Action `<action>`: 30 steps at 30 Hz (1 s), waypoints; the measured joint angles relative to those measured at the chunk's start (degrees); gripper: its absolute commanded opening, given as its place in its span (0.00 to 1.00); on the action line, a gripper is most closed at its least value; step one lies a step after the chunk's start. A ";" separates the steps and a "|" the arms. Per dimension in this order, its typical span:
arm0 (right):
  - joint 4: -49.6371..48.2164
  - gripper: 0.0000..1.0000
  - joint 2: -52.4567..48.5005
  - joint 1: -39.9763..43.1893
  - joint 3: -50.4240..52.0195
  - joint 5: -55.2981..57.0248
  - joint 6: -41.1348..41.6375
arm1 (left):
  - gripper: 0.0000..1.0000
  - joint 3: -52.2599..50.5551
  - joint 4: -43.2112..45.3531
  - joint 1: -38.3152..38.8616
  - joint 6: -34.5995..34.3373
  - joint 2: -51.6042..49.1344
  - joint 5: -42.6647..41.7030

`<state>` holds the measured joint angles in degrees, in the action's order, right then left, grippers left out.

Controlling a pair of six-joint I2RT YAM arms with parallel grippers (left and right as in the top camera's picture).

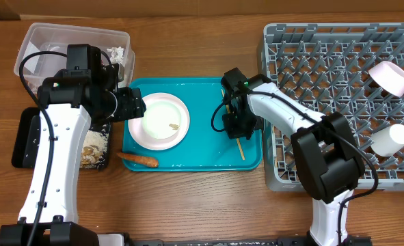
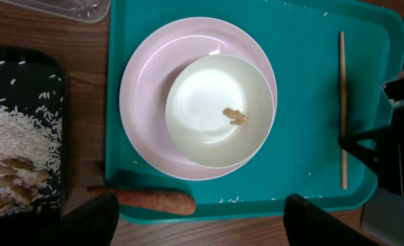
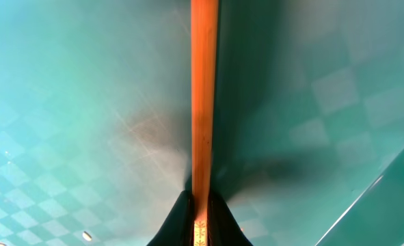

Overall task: Sort waste into correct bins and load items into the dishwasher
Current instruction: 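Carry the second chopstick into the rack and release it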

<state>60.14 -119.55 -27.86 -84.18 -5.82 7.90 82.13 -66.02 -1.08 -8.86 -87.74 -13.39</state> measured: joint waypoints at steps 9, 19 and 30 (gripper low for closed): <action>3.69 0.04 3.17 0.13 -0.11 -0.83 1.11 | 0.79 -0.02 -0.02 0.00 0.00 0.00 -0.02; 9.35 0.04 23.91 8.26 -3.02 3.10 0.52 | 0.79 0.00 -0.02 0.00 0.00 0.00 0.00; 9.44 0.09 22.71 14.64 5.49 5.86 -2.67 | 0.79 0.00 -0.02 0.00 0.00 0.00 -0.02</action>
<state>69.58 -96.84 -13.21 -78.70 0.03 5.23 82.13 -66.04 -1.08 -8.86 -87.74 -13.41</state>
